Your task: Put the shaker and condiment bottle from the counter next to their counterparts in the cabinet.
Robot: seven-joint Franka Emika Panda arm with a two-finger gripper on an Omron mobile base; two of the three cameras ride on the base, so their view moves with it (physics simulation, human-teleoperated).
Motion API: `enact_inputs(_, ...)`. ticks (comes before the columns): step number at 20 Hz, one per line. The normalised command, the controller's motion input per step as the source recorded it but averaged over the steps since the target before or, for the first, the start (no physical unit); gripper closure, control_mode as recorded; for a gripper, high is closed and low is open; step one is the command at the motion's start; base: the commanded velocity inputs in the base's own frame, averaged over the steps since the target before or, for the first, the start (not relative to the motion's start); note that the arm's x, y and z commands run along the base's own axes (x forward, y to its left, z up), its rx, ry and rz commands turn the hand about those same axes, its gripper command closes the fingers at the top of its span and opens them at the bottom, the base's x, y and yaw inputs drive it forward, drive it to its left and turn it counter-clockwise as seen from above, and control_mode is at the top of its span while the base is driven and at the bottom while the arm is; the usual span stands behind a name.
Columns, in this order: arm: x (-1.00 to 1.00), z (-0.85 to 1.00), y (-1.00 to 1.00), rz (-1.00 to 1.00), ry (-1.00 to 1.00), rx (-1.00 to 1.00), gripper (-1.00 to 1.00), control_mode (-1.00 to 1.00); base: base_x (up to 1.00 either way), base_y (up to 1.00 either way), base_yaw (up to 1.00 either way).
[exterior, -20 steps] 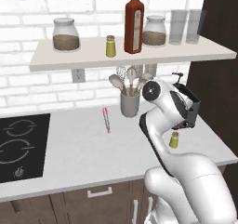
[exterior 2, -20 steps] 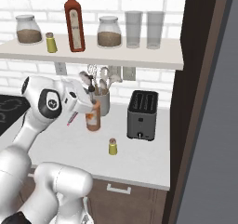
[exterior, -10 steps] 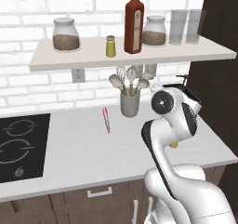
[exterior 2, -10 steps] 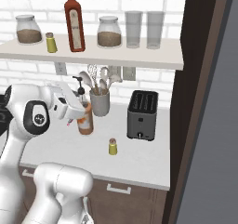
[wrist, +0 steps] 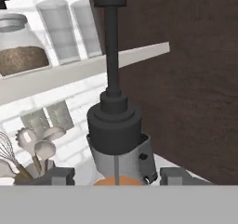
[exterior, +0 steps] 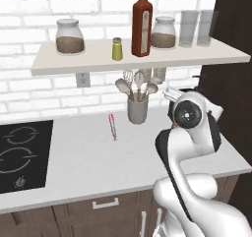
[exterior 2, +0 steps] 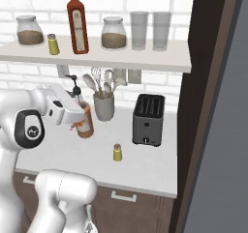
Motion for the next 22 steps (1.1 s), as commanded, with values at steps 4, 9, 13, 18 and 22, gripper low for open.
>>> enact_inputs(4,-0.11,0.6,0.01,0.1,-0.08,-0.05,1.0,-1.0,0.0,0.0,0.0)
enact_inputs(9,-0.1,0.54,0.0,0.11,-0.05,-0.03,1.0,-1.0,0.0,0.0,0.0)
enact_inputs(13,-0.02,0.5,0.0,0.12,0.0,-0.02,1.0,-1.0,0.0,0.0,0.0)
enact_inputs(18,0.0,0.63,0.01,0.12,0.0,-0.02,1.0,-1.0,0.0,0.0,0.0)
enact_inputs(22,0.0,0.67,0.01,0.1,0.01,-0.04,1.0,-1.0,0.0,0.0,0.0)
